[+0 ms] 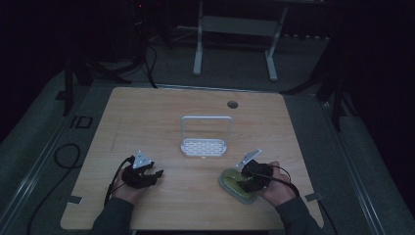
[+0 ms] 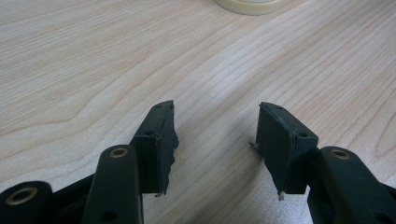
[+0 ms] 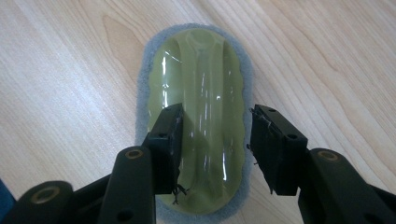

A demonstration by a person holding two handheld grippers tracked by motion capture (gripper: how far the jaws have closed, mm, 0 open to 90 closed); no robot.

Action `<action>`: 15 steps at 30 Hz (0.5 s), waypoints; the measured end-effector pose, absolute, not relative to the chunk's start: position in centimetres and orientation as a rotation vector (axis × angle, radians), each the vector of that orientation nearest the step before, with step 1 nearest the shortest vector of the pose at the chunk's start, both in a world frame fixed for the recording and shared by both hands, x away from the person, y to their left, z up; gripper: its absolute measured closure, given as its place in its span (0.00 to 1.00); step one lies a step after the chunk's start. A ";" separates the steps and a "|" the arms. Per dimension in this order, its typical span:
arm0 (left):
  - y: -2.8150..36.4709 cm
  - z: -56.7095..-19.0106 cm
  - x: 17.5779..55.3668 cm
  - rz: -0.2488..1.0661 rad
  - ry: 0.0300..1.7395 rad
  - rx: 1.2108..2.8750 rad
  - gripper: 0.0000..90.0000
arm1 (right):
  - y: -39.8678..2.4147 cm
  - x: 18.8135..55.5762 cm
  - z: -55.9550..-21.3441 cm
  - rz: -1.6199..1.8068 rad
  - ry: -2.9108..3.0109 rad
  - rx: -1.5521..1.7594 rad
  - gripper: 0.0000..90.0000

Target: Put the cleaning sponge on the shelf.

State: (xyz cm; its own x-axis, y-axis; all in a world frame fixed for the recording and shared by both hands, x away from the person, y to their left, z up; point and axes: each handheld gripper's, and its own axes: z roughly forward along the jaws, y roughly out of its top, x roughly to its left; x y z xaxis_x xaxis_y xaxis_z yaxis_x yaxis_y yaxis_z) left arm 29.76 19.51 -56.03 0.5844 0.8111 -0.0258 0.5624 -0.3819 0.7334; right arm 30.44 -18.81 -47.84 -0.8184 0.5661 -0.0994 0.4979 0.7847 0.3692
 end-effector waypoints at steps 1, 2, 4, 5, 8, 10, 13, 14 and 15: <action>19.5 -56.0 29.8 0.442 1.088 2.095 0.53 | -18.7 30.6 -47.8 0.489 2.783 0.843 0.61; 19.5 -56.0 29.8 0.442 1.088 2.095 0.53 | -18.6 30.7 -47.7 0.482 2.793 0.842 0.61; 19.5 -56.0 29.8 0.441 1.088 2.094 0.53 | -18.4 30.9 -47.7 0.461 2.811 0.835 0.62; 19.5 -56.0 29.8 0.441 1.088 2.094 0.53 | -18.3 31.0 -47.7 0.455 2.820 0.834 0.62; 19.5 -56.0 29.8 0.440 1.087 2.094 0.53 | -18.0 31.4 -47.7 0.415 2.858 0.822 0.65; 19.5 -56.0 29.8 0.440 1.087 2.093 0.53 | -17.9 31.5 -47.7 0.393 2.877 0.818 0.66; 19.5 -56.0 29.8 0.439 1.088 2.093 0.52 | -17.7 31.7 -47.7 0.381 2.896 0.814 0.67; 19.5 -56.0 29.8 0.439 1.088 2.093 0.52 | -17.6 31.9 -47.7 0.360 2.908 0.807 0.67; 19.5 -56.0 29.8 0.439 1.088 2.093 0.52 | -17.6 31.9 -47.7 0.360 2.908 0.807 0.67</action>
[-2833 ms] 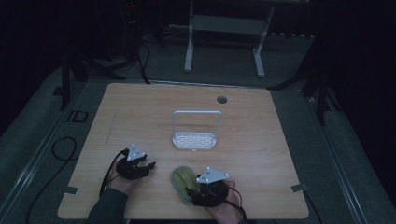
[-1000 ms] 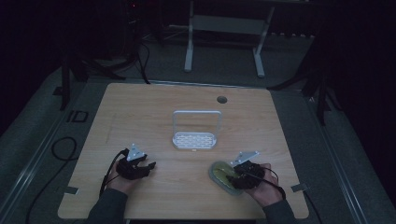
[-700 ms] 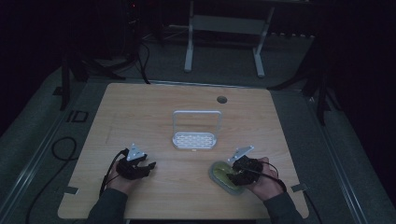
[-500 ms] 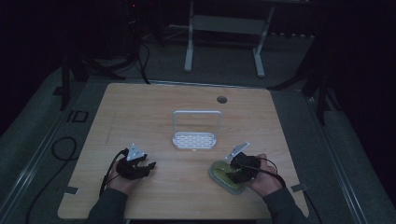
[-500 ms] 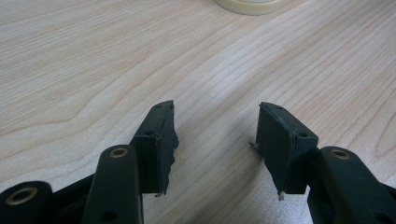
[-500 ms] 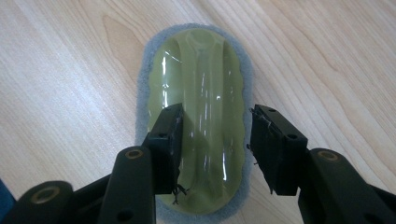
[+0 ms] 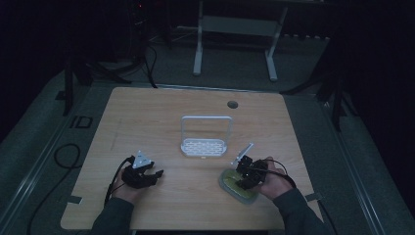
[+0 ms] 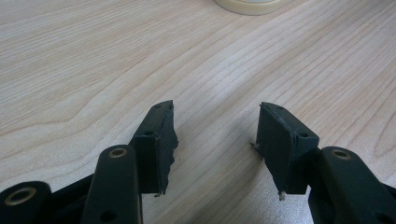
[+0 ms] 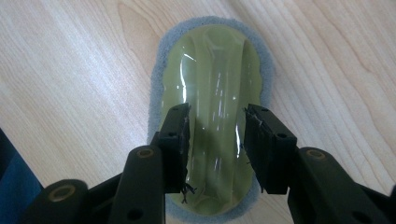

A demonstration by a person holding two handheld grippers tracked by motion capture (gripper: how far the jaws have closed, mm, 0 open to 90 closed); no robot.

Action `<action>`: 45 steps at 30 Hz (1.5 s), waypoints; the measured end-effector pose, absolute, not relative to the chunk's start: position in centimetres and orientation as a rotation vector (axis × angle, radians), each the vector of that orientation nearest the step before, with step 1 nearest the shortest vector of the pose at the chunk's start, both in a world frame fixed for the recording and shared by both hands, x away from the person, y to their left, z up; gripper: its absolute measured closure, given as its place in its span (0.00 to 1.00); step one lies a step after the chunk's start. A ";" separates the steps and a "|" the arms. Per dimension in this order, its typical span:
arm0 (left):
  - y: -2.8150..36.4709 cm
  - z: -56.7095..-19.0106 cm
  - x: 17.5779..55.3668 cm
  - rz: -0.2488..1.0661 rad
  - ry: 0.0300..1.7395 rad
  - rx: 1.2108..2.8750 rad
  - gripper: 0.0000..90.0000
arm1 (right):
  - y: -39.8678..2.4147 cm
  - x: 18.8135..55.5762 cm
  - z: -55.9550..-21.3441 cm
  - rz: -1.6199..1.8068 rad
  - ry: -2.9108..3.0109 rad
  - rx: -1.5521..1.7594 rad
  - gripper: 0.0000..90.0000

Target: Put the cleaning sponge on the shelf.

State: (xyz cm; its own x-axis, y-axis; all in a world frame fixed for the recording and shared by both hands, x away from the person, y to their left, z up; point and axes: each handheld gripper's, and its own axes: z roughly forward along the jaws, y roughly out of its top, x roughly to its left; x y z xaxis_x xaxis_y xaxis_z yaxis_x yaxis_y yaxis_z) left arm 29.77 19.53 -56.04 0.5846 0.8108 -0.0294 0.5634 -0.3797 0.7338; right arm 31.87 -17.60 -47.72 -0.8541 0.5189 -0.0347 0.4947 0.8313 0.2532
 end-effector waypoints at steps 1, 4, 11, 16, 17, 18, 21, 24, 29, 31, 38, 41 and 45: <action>19.5 -56.0 29.8 0.438 1.089 2.091 0.52 | -17.5 32.0 -47.8 0.351 2.913 0.803 0.67; 19.5 -56.0 29.8 0.438 1.089 2.090 0.52 | -17.3 32.2 -47.9 0.316 2.927 0.791 0.67; 19.5 -56.0 29.8 0.437 1.088 2.091 0.52 | -16.7 32.7 -48.2 0.254 2.959 0.776 0.70; 19.5 -56.0 29.8 0.438 1.087 2.091 0.52 | -16.3 33.0 -48.2 0.222 2.972 0.766 0.72; 19.5 -56.0 29.8 0.438 1.087 2.091 0.52 | -16.3 33.0 -48.2 0.216 2.976 0.760 0.72; 19.5 -56.0 29.8 0.438 1.087 2.091 0.52 | -16.3 33.0 -48.2 0.216 2.976 0.760 0.72; 19.5 -56.0 29.8 0.437 1.087 2.091 0.52 | -16.1 33.2 -48.1 0.201 2.985 0.754 0.71; 19.5 -56.0 29.8 0.437 1.086 2.092 0.52 | -16.1 33.4 -48.1 0.201 2.989 0.754 0.70; 19.5 -56.0 29.8 0.436 1.086 2.093 0.51 | -16.0 33.6 -47.9 0.179 3.016 0.755 0.72; 19.5 -56.0 29.8 0.436 1.086 2.092 0.51 | -15.9 33.7 -47.9 0.163 3.025 0.747 0.73; 19.5 -56.0 29.8 0.436 1.085 2.093 0.51 | -15.7 33.8 -47.9 0.140 3.043 0.715 0.79; 19.5 -56.0 29.8 0.436 1.086 2.092 0.51 | -15.6 33.8 -47.8 0.132 3.046 0.678 0.79; 19.5 -56.0 29.8 0.436 1.087 2.090 0.51 | -15.5 33.7 -47.6 0.138 3.038 0.633 0.79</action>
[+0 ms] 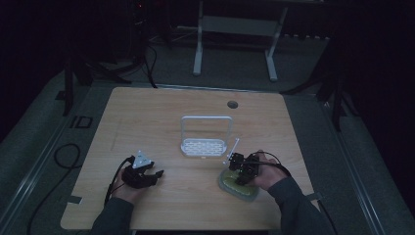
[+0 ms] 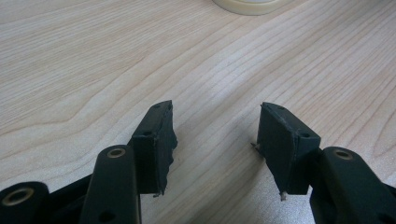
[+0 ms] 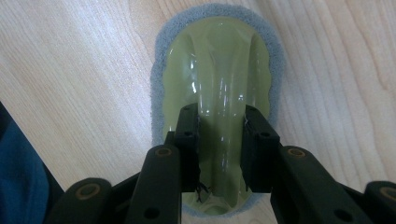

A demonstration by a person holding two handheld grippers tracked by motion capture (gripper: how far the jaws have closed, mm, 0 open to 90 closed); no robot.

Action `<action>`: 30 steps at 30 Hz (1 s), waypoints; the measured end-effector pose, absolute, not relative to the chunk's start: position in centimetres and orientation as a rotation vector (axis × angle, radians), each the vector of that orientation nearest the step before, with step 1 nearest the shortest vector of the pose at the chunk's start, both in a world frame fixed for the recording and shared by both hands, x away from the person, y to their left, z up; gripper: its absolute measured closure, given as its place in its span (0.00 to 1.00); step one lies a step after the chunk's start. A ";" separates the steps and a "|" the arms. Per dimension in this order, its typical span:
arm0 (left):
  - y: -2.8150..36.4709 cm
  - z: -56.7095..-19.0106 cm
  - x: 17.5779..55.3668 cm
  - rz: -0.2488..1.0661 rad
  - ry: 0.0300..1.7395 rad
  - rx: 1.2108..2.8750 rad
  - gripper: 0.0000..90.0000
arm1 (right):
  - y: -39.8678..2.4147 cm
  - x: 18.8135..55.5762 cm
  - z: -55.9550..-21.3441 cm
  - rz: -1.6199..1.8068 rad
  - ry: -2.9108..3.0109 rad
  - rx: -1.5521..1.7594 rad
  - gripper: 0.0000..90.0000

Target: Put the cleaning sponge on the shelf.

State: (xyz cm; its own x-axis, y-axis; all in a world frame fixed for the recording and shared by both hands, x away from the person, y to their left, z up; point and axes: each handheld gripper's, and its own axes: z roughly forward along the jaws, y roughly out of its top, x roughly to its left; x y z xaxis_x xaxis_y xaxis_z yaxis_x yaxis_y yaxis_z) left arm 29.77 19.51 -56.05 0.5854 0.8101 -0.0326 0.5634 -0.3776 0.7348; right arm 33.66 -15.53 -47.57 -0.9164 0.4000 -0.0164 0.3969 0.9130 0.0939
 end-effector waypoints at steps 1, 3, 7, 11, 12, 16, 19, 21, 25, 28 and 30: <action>19.5 -56.0 29.8 0.436 1.087 2.090 0.51 | -15.5 33.7 -47.5 0.138 3.037 0.616 0.79; 19.5 -56.0 29.8 0.436 1.087 2.091 0.51 | -15.4 33.6 -47.4 0.135 3.034 0.590 0.79; 19.5 -56.1 29.8 0.436 1.088 2.090 0.51 | -15.2 33.5 -47.1 0.132 3.028 0.546 0.79; 19.5 -56.1 29.8 0.435 1.087 2.090 0.51 | -15.0 33.5 -46.8 0.143 3.026 0.504 0.79; 19.5 -56.1 29.8 0.436 1.088 2.089 0.51 | -15.0 33.5 -46.7 0.150 3.027 0.490 0.79; 19.5 -56.1 29.8 0.435 1.088 2.089 0.51 | -14.8 33.7 -46.4 0.160 3.016 0.470 0.79; 19.5 -56.1 29.8 0.436 1.088 2.089 0.51 | -14.6 33.7 -46.2 0.161 3.007 0.445 0.79; 19.5 -56.1 29.8 0.435 1.088 2.089 0.51 | -14.5 33.8 -46.1 0.165 2.999 0.436 0.79; 19.5 -56.1 29.8 0.436 1.088 2.090 0.51 | -14.3 34.0 -45.8 0.175 2.984 0.418 0.79; 19.5 -56.1 29.8 0.436 1.087 2.091 0.51 | -14.1 34.1 -45.6 0.184 2.974 0.412 0.79; 19.5 -56.0 29.8 0.436 1.087 2.090 0.51 | -13.9 34.2 -45.5 0.195 2.972 0.401 0.79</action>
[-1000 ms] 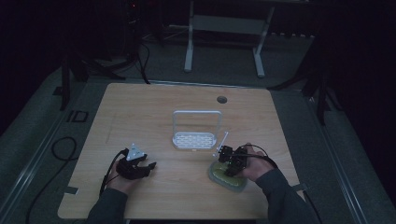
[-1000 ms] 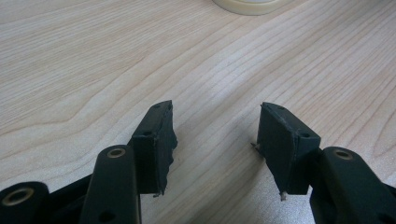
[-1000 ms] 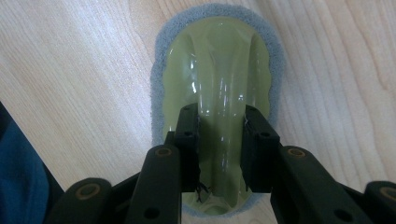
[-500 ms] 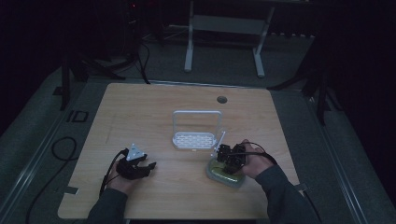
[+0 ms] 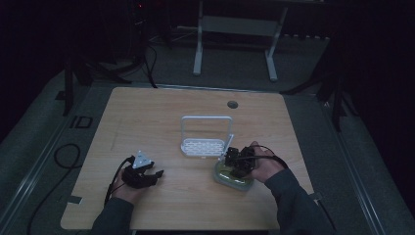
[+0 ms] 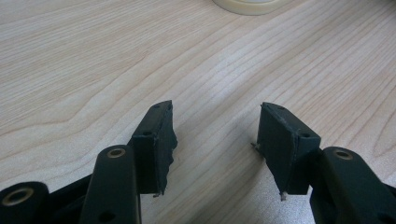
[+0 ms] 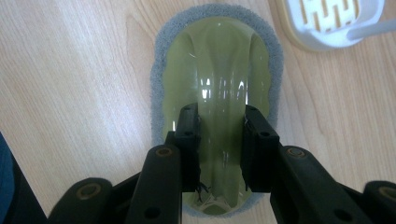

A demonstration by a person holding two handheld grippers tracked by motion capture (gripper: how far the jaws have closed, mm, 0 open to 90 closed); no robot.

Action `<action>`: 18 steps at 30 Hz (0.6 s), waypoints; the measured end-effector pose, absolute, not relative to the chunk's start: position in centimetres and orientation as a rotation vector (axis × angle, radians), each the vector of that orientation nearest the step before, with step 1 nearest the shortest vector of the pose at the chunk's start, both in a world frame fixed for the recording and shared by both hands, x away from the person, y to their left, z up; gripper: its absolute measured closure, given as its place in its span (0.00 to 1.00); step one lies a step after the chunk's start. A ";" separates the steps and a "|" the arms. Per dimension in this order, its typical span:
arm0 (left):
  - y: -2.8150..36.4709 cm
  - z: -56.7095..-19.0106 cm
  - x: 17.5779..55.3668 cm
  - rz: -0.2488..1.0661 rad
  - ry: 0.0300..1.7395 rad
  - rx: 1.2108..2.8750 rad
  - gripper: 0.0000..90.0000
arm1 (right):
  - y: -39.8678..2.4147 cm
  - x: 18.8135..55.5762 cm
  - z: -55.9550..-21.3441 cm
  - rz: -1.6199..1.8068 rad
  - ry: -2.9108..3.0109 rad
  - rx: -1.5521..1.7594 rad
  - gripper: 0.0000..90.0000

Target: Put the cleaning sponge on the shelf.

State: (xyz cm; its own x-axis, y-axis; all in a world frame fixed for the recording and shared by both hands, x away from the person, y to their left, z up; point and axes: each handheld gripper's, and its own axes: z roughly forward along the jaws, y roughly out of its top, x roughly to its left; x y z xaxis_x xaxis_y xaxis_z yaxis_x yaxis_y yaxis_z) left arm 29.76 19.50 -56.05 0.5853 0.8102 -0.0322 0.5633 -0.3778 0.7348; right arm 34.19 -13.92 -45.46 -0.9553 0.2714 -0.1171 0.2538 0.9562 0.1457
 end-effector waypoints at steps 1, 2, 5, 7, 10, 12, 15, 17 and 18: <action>19.5 -56.0 29.8 0.436 1.087 2.091 0.51 | -13.9 34.2 -45.4 0.195 2.968 0.392 0.79; 19.5 -56.0 29.8 0.436 1.087 2.091 0.51 | -13.8 34.3 -45.3 0.195 2.962 0.383 0.79; 19.5 -56.0 29.8 0.436 1.088 2.090 0.51 | -13.5 34.3 -45.2 0.202 2.949 0.370 0.79; 19.5 -56.0 29.8 0.436 1.087 2.091 0.51 | -13.4 34.4 -45.1 0.198 2.940 0.354 0.79; 19.5 -56.0 29.8 0.436 1.087 2.091 0.51 | -13.2 34.4 -45.1 0.198 2.939 0.351 0.79; 19.5 -56.0 29.8 0.436 1.087 2.091 0.51 | -13.0 34.4 -45.1 0.187 2.936 0.341 0.79; 19.5 -56.0 29.8 0.436 1.087 2.091 0.51 | -12.7 34.5 -45.0 0.189 2.924 0.317 0.79; 19.5 -56.0 29.8 0.436 1.088 2.090 0.51 | -12.5 34.5 -44.9 0.201 2.924 0.307 0.79; 19.5 -56.0 29.8 0.436 1.088 2.090 0.51 | -12.5 34.5 -44.9 0.201 2.924 0.307 0.79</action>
State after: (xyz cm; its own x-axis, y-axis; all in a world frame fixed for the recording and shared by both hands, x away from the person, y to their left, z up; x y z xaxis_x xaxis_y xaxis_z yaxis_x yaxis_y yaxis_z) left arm 29.76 19.50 -56.05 0.5853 0.8102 -0.0325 0.5635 -0.3775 0.7348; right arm 34.53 -12.55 -44.89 -0.9596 0.2181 -0.1777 0.1918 0.9693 0.1540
